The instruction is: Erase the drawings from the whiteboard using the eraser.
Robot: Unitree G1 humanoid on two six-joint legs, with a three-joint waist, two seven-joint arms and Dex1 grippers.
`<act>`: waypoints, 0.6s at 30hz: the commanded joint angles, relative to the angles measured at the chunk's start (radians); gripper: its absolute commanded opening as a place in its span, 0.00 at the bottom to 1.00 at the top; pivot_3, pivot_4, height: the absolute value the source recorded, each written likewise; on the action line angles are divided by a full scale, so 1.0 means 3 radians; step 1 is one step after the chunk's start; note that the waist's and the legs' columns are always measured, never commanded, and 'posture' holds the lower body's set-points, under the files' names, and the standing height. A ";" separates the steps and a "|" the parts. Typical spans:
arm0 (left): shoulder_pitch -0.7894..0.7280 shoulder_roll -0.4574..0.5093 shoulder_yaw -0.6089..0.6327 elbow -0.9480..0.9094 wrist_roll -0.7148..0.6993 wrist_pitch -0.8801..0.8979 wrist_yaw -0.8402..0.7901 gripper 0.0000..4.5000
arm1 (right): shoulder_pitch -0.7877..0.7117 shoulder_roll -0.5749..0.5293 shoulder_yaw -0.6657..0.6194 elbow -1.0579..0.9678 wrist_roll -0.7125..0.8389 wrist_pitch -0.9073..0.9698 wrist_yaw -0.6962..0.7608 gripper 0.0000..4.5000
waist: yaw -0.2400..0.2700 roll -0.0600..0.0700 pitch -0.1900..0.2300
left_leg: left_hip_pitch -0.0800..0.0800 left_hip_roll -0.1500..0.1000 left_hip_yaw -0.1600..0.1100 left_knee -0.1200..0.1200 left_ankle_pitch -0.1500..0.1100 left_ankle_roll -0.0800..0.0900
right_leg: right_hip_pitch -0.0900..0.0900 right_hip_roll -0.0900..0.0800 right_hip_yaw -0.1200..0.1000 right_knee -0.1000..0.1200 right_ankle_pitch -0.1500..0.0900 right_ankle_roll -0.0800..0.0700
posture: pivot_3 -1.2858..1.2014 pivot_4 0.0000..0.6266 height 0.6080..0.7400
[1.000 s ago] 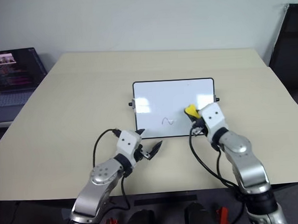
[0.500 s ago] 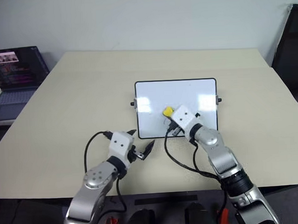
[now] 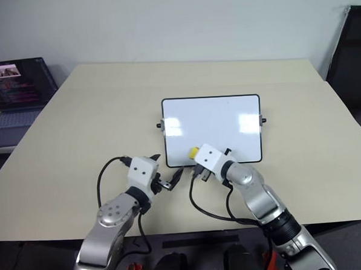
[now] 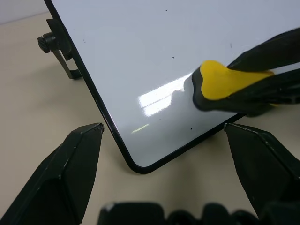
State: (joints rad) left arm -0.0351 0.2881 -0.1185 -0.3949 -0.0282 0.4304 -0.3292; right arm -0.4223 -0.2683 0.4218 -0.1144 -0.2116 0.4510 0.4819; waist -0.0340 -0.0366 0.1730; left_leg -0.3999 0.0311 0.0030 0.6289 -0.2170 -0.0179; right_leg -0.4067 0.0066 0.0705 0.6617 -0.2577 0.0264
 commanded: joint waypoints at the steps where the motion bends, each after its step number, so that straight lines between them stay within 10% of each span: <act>1: -0.0048 0.0006 0.0002 -0.0151 0.0001 -0.0021 0.0001 1.00 | 0.0013 0.0027 -0.0246 -0.0168 0.0098 -0.0070 -0.0076 0.19 | 0.0002 0.0000 0.0000 | 0.0000 0.0000 0.0000 0.0000 0.0000 0.0000 | 0.0000 0.0000 0.0000 0.0000 0.0000 0.0000 | 0.52 0.24 1.00; 18: -0.0205 -0.0025 -0.0084 0.0002 -0.0016 -0.0082 -0.0075 1.00 | 0.0147 -0.0112 -0.0589 -0.0409 0.0107 -0.0114 -0.0257 0.19 | 0.0004 0.0000 0.0001 | -0.0005 -0.0002 0.0001 -0.0003 0.0000 0.0000 | -0.0003 0.0001 -0.0002 -0.0005 0.0008 0.0014 | 0.52 0.24 1.00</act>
State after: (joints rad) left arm -0.0817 0.2835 -0.1424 -0.3840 -0.0293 0.4275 -0.3473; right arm -0.3663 -0.2980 0.2420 -0.2275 -0.1693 0.4082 0.4120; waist -0.0328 -0.0367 0.1734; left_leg -0.4014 0.0305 0.0034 0.6281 -0.2170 -0.0180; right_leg -0.4076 0.0068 0.0700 0.6603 -0.2553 0.0307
